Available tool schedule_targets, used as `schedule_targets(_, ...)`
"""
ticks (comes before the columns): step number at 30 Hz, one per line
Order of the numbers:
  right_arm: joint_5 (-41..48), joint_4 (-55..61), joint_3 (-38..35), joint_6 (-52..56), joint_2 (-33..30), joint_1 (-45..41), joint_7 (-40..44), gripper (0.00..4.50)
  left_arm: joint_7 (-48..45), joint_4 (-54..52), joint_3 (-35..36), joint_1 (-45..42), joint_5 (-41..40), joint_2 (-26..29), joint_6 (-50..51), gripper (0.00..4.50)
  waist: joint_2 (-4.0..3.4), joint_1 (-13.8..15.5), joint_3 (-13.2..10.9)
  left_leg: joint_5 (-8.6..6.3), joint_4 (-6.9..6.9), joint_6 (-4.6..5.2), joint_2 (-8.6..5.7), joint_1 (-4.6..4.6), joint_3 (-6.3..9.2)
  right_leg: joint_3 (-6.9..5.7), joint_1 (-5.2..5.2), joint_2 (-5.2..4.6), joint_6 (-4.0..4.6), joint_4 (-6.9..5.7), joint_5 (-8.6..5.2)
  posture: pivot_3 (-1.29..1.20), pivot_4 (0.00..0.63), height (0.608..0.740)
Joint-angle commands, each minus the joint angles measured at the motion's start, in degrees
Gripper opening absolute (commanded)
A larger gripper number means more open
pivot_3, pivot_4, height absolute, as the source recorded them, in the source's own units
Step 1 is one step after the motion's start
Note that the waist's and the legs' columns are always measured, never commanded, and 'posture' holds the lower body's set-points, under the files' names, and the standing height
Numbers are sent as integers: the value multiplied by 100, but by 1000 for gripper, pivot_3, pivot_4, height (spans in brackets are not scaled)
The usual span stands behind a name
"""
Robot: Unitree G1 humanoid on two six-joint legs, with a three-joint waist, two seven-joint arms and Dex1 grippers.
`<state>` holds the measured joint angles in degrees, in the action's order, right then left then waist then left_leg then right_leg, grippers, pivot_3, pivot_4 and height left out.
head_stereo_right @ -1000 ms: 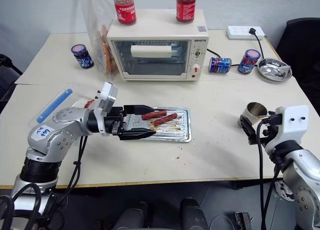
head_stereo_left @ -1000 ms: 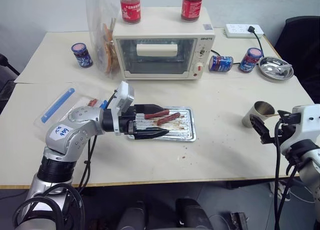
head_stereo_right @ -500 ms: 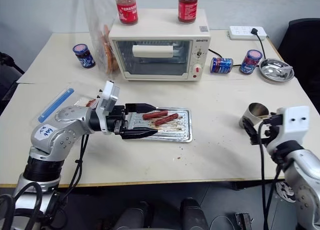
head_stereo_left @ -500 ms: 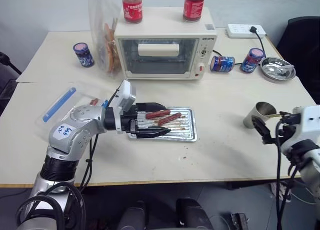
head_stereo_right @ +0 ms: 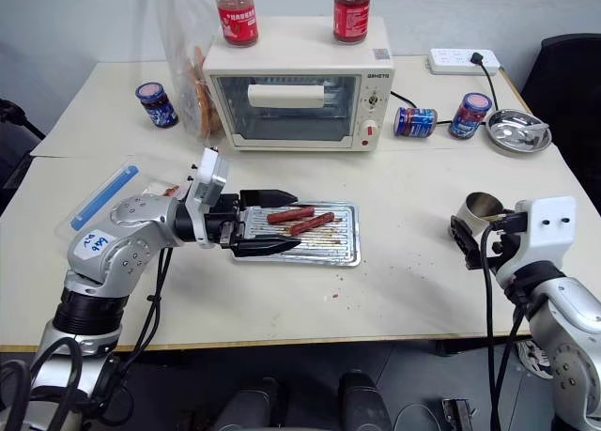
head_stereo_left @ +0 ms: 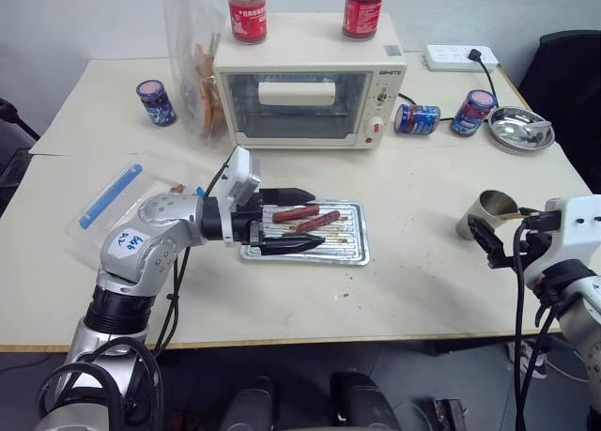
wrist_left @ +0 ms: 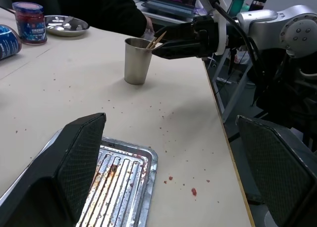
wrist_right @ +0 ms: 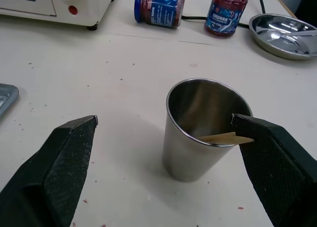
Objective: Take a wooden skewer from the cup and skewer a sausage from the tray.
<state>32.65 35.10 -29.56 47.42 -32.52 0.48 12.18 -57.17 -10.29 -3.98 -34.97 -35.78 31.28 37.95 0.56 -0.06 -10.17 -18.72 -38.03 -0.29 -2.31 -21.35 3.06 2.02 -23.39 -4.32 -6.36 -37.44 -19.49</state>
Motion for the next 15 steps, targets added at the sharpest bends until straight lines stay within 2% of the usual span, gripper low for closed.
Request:
schedule_targets(1, -132, -106, 39, -237, 43, -107, -19, 4500, -20, -69, 87, -83, 3, 25, -66, 4455, 0, -1, 0, 0, 0, 0, 0, 0, 0, 0, 0, 0, 0, 0, 0, 0, 150, 740)
schedule_targets(4, -244, -328, 137, -359, 48, -286, -44, 4500, -2, -92, 103, -97, -6, 37, -40, 4455, 0, -2, 0, 0, 0, -1, 0, 0, 0, 0, -1, 1, 0, -1, 0, 0, 150, 740)
schedule_targets(7, -400, -594, 169, -497, 29, -480, -84, 3974, 26, -110, 96, -122, -4, 28, -23, 4500, 0, -12, 0, 1, 1, -1, 1, 0, 0, 0, -4, 2, 0, -1, 0, 0, 150, 740)
schedule_targets(15, -650, -842, 247, -663, 85, -655, -121, 1939, 44, -85, 101, -162, -2, 3, -43, 4500, 0, -5, 0, 1, 0, -2, 1, -1, 0, -1, -4, 1, 0, -2, 0, 0, 150, 740)
